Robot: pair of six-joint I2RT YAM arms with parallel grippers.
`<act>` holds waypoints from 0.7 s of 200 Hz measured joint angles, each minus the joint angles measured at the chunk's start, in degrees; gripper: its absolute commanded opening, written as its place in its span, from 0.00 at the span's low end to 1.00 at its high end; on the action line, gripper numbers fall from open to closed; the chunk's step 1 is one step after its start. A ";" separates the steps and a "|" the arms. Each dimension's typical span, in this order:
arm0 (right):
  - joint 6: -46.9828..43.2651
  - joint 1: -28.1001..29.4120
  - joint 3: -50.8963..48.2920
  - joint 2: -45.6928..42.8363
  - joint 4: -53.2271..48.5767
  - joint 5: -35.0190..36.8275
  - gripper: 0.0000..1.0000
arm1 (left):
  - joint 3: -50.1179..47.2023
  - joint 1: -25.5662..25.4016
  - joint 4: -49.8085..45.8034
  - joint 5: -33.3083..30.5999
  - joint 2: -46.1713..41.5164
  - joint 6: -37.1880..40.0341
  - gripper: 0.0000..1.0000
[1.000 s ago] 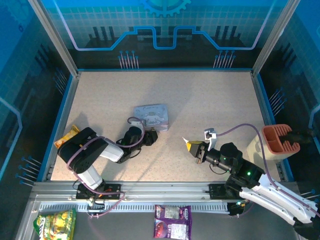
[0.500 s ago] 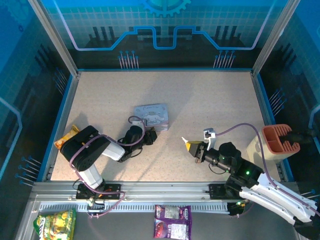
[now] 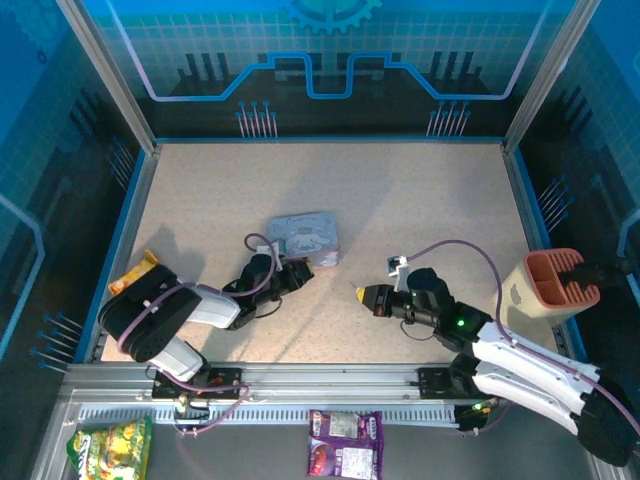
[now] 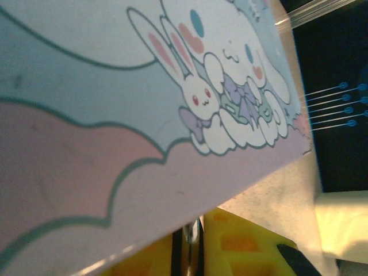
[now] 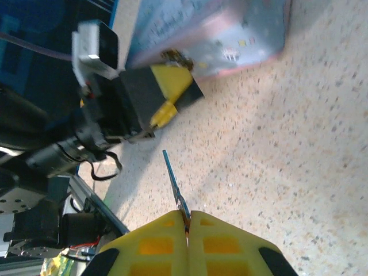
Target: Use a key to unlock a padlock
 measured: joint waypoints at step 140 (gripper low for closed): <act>13.81 -2.32 -2.89 23.28 29.88 -10.29 0.00 | -0.11 -0.50 0.72 2.93 -3.61 -8.07 0.09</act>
